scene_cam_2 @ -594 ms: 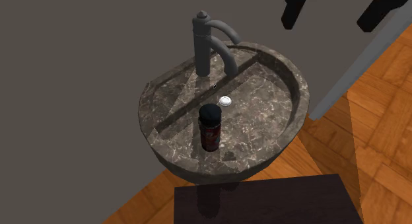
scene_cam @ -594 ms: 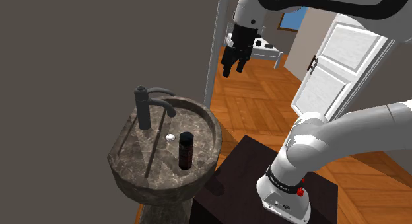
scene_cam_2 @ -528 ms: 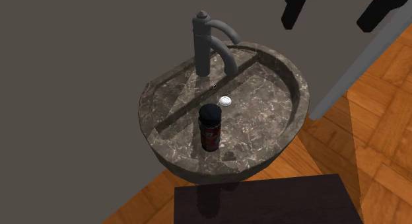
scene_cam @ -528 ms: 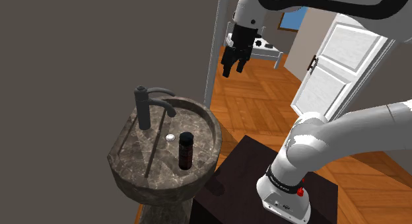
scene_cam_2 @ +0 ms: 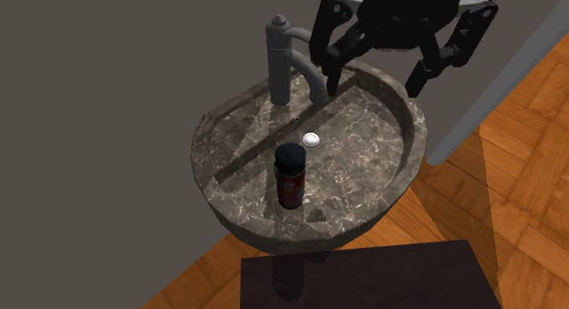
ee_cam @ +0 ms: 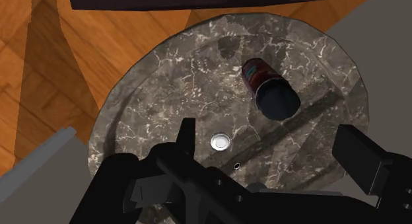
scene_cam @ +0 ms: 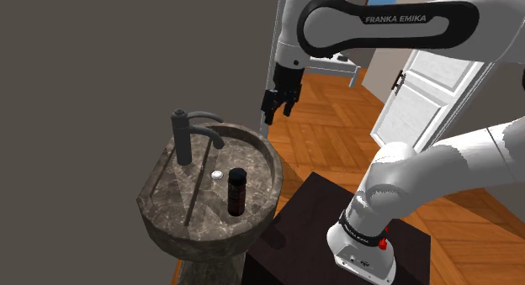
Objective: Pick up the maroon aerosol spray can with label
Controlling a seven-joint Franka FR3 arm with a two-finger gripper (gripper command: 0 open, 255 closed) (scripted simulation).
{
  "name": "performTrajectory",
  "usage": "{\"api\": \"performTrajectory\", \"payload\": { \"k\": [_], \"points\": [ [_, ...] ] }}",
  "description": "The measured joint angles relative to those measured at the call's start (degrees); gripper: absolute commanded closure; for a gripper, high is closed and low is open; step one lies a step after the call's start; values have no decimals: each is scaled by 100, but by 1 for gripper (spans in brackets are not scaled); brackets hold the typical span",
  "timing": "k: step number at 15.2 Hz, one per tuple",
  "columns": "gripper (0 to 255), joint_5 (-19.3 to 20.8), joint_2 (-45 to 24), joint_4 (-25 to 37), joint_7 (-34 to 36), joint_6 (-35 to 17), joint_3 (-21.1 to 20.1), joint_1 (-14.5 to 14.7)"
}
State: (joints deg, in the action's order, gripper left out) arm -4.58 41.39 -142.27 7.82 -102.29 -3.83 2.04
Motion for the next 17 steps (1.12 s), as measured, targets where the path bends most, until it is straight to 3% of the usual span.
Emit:
{"api": "performTrajectory", "payload": {
  "k": [6,17],
  "points": [
    [0,-168,-665,-598,226,-1183,-312,121],
    [0,-268,-2680,-814,818,-3292,-953,291]
  ]
}}
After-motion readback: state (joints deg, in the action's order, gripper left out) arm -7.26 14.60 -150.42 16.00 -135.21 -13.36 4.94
